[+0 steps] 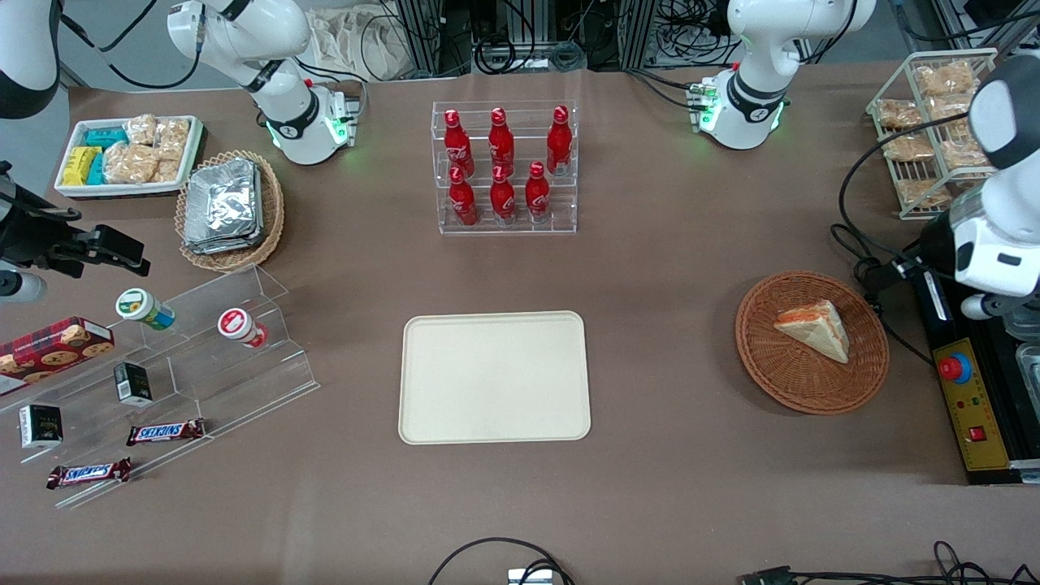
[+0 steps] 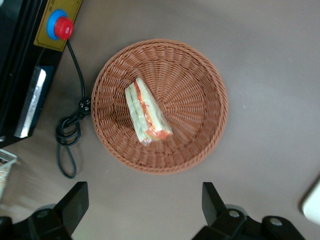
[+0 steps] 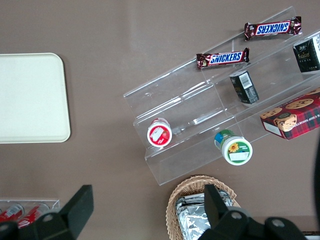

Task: Place sandwich from basket to tray
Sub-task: 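Move the left gripper over the sandwich in the wicker basket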

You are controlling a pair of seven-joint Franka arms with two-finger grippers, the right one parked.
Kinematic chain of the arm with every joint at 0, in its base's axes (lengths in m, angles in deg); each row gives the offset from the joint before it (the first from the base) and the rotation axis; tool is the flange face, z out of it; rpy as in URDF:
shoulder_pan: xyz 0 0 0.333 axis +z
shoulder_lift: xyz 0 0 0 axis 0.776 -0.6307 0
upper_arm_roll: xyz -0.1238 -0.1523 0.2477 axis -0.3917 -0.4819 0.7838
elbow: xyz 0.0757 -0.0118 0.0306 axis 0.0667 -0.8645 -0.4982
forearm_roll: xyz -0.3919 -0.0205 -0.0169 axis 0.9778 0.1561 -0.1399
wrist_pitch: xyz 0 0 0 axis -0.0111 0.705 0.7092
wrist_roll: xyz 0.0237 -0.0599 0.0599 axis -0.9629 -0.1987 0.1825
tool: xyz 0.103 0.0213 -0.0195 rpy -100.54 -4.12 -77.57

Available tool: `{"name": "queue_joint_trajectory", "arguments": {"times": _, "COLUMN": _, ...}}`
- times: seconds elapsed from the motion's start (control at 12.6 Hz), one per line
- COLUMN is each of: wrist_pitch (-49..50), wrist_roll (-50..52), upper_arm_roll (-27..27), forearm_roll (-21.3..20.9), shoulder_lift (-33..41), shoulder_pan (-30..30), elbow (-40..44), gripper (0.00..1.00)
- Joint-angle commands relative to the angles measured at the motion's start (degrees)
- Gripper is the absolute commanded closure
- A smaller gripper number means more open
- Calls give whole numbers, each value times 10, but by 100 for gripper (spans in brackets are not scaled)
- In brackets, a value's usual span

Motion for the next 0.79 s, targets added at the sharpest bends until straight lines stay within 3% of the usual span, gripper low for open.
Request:
{"name": "queue_joint_trajectory", "arguments": {"times": 0.0, "wrist_pitch": -89, "wrist_roll": 66, "upper_arm_roll": 11, "forearm_roll": -8, "shoulder_lift": 30, "shoulder_pan": -2, "elbow": -95, "gripper": 0}}
{"name": "queue_joint_trajectory", "arguments": {"times": 0.24, "wrist_pitch": -205, "wrist_roll": 108, "upper_arm_roll": 13, "forearm_roll": -8, "shoulder_lift": 22, "shoulder_pan": 19, "elbow": -172, "gripper": 2}}
{"name": "queue_joint_trajectory", "arguments": {"times": 0.4, "wrist_pitch": -255, "wrist_roll": 175, "upper_arm_roll": 13, "forearm_roll": -10, "shoulder_lift": -6, "shoulder_pan": 23, "elbow": -187, "gripper": 8}}
{"name": "queue_joint_trajectory", "arguments": {"times": 0.71, "wrist_pitch": -333, "wrist_roll": 253, "upper_arm_roll": 11, "forearm_roll": -20, "shoulder_lift": -44, "shoulder_pan": 17, "elbow": -214, "gripper": 8}}
